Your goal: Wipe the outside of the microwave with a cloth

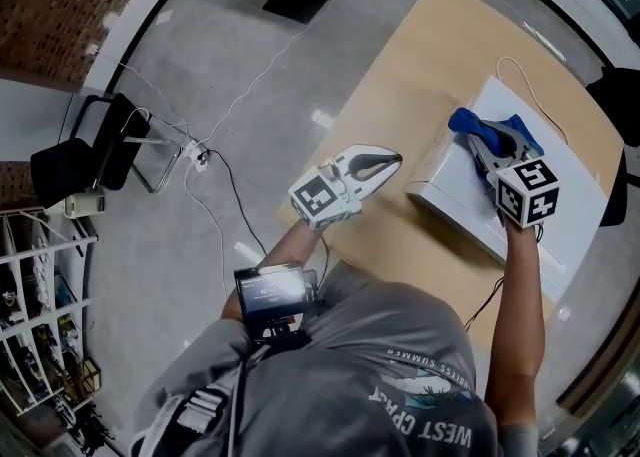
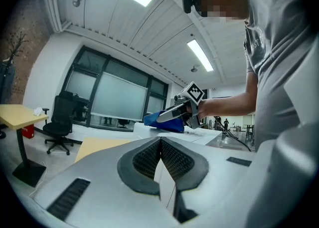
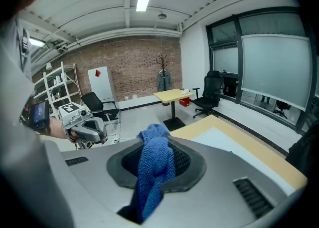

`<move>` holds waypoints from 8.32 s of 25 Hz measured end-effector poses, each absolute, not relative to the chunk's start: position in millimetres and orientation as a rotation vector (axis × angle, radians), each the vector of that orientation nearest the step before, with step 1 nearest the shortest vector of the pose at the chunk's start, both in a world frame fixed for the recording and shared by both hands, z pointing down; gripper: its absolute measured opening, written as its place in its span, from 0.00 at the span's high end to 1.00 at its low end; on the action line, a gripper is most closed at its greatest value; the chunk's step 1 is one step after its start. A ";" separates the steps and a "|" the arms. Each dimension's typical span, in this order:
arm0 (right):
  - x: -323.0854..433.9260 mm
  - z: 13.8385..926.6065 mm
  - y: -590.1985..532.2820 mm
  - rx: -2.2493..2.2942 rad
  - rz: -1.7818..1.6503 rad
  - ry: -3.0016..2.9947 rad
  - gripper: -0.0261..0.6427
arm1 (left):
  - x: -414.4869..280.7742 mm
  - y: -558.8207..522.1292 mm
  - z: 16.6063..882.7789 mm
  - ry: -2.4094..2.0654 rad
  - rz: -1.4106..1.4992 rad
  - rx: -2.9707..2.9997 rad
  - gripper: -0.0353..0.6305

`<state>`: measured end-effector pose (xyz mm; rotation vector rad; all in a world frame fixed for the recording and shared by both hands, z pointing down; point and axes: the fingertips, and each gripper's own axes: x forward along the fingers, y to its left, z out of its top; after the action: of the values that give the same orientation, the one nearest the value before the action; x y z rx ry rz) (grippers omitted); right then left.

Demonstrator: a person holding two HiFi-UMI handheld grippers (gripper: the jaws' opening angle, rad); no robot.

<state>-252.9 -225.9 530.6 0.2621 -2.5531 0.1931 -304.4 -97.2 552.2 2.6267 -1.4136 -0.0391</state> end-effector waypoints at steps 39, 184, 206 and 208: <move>-293.4 401.6 -206.7 -0.063 1.244 -3.124 0.86 | -304.8 -133.8 480.8 -1.329 -0.229 2.723 0.91; 22.7 386.9 -102.7 0.932 0.274 -2.967 0.92 | -238.1 -72.4 455.9 -1.166 0.110 2.855 0.83; 152.3 388.9 -23.6 0.715 0.292 -2.939 0.93 | -74.3 -8.0 410.9 -1.206 0.027 2.913 0.83; 154.9 384.4 -12.7 0.692 0.283 -2.943 0.93 | -65.4 3.8 406.6 -1.203 0.023 2.917 0.83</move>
<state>154.9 -12.7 384.4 0.6917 -2.9429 0.2835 -65.4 3.8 406.6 2.9172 -1.2034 0.0230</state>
